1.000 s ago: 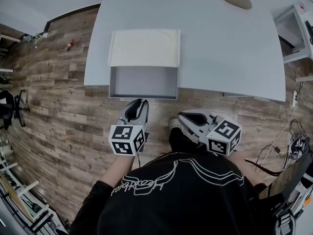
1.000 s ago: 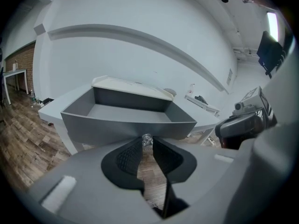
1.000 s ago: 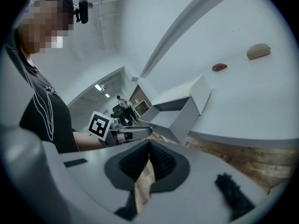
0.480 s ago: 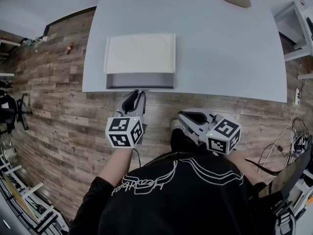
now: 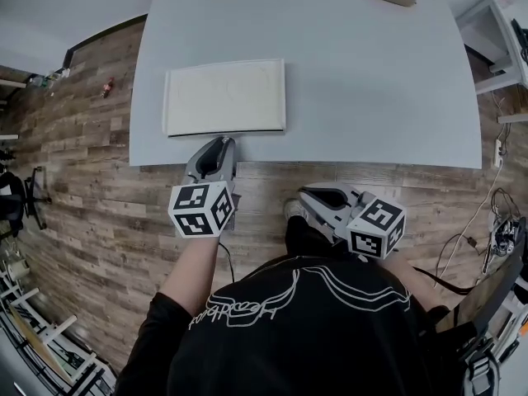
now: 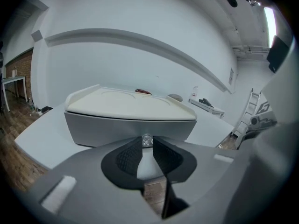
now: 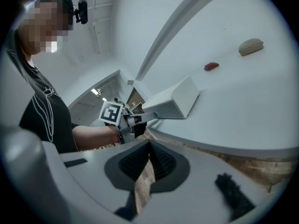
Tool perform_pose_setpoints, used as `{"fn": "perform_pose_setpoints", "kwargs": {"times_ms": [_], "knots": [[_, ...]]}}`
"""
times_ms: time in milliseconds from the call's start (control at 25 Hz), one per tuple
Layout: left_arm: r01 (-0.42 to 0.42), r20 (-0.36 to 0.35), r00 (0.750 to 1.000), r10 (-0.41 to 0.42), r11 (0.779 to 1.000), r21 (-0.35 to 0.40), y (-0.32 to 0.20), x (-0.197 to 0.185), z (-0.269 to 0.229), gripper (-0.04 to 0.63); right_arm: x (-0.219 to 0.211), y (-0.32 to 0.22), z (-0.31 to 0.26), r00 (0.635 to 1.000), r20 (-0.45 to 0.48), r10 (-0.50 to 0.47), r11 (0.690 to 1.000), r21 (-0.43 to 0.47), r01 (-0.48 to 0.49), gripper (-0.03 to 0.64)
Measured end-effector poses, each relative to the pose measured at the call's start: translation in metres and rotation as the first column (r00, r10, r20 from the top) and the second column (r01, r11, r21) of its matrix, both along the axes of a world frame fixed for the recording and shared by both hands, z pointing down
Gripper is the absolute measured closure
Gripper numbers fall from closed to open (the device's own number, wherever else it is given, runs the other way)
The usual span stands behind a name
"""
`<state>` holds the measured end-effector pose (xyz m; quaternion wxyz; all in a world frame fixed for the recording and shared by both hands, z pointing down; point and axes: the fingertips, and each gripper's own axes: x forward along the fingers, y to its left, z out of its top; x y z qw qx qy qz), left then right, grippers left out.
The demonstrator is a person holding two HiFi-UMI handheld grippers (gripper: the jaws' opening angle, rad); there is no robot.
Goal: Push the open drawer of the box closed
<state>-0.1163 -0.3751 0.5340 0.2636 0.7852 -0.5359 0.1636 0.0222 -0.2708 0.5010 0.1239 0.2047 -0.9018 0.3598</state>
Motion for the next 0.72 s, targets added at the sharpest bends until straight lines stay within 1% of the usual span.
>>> {"fn": "perform_pose_setpoints", "kwargs": {"times_ms": [160,240,400,520,560,600,720], "knots": [[0.001,-0.011,1.0,-0.001,1.0,0.001,-0.004,0.002,0.001,0.515,0.003,-0.002,0.001,1.0,-0.011,0.01,1.0,-0.004,-0.01,0.609],[0.0,-0.03,1.0,0.0,1.0,0.003,-0.005,0.002,0.001,0.516,0.002,-0.002,-0.001,1.0,-0.011,0.009,1.0,-0.002,-0.009,0.609],[-0.005,-0.057,0.998,0.005,1.0,-0.006,-0.007,0.004,0.002,0.515,-0.005,0.007,-0.008,1.0,0.011,-0.008,1.0,0.005,0.008,0.608],[-0.007,-0.062,0.998,0.005,0.999,-0.038,-0.006,0.004,0.002,0.514,-0.012,0.016,-0.016,1.0,0.014,-0.023,0.999,0.024,0.022,0.608],[-0.007,-0.066,0.998,0.004,0.999,-0.045,-0.005,0.004,0.0,0.496,-0.014,0.019,-0.019,1.0,0.014,-0.028,0.999,0.033,0.028,0.608],[-0.007,-0.075,0.997,0.003,0.999,-0.048,-0.002,0.004,-0.003,0.483,-0.015,0.022,-0.023,0.999,0.013,-0.035,0.998,0.043,0.034,0.609],[-0.034,-0.113,0.993,0.029,0.999,-0.04,0.018,0.006,-0.019,0.483,-0.019,0.035,-0.035,0.999,0.011,-0.048,0.995,0.083,0.047,0.607]]}}
